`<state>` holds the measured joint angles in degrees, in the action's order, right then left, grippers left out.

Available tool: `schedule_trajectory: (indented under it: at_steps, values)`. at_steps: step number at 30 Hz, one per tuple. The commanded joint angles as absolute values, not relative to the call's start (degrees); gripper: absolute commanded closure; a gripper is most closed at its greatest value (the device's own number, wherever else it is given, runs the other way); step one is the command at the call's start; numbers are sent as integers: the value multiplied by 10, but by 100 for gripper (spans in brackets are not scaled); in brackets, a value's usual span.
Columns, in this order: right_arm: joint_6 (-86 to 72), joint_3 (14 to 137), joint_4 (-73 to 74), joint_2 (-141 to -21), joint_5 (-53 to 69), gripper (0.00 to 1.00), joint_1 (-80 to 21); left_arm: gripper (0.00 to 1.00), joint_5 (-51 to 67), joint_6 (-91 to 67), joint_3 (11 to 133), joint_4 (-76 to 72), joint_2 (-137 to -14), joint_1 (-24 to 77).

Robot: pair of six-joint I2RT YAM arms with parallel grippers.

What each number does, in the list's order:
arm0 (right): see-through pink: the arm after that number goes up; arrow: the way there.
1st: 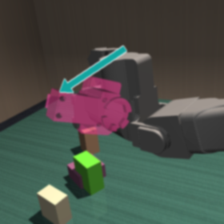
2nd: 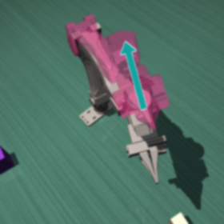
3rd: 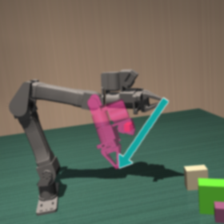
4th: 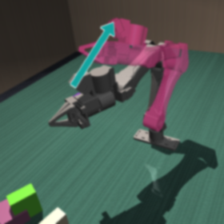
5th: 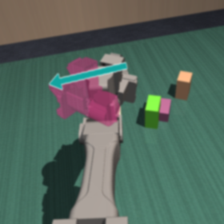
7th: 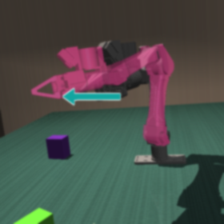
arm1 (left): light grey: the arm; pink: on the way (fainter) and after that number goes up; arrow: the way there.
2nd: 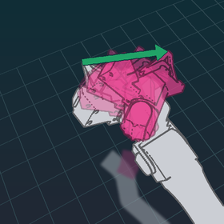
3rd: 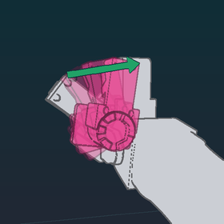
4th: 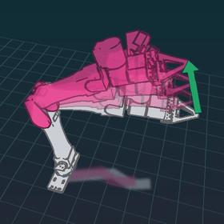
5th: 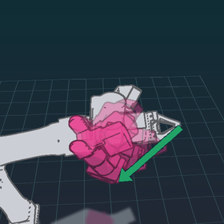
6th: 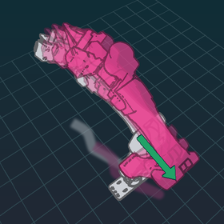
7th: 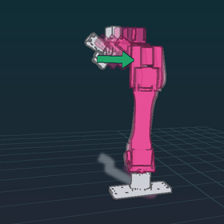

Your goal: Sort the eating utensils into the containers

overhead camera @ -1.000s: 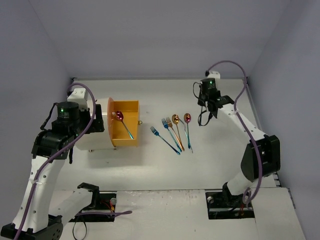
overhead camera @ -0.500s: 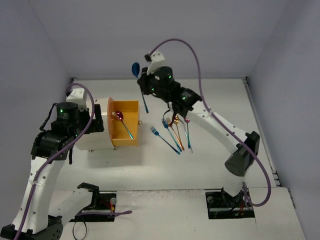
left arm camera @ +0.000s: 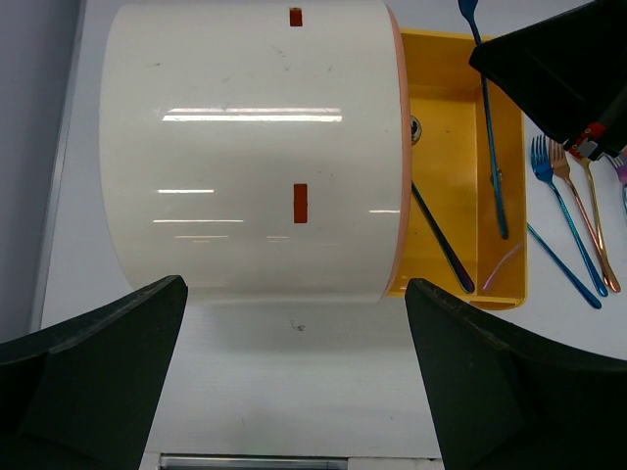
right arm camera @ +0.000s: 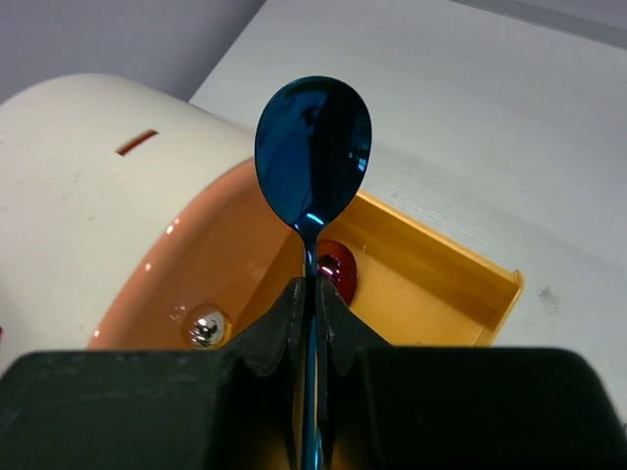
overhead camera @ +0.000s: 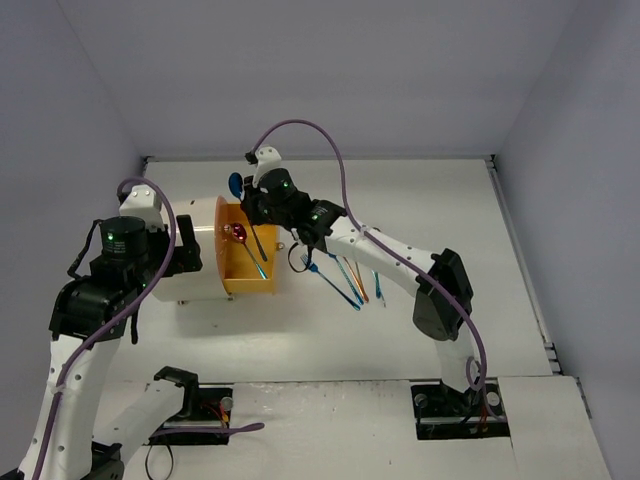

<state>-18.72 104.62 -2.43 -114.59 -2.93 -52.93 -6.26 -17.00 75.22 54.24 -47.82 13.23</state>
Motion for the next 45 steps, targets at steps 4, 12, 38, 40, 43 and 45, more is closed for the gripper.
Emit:
schedule_trajectory:
  at_steps: [4, 12, 38, 40, 43, 45]
  values:
    - [-225, 1070, -102, -1139, -53, 100, -539, 7, -63, -185, 759, 530, -475, 135]
    - [-221, 997, -101, -1118, -47, 100, -549, 7, -65, -185, 758, 536, -470, 135]
    - [-155, 658, -2, -852, -158, 50, -283, 7, -67, -178, 766, 535, -479, 135]
    - [-166, 619, -2, -852, -134, 52, -259, 7, -65, -180, 767, 535, -480, 135]
    - [-168, 591, -2, -873, -123, 53, -238, 7, -63, -183, 765, 534, -484, 135]
    - [-174, 592, -2, -894, -110, 53, -230, 7, -59, -184, 765, 534, -489, 135]
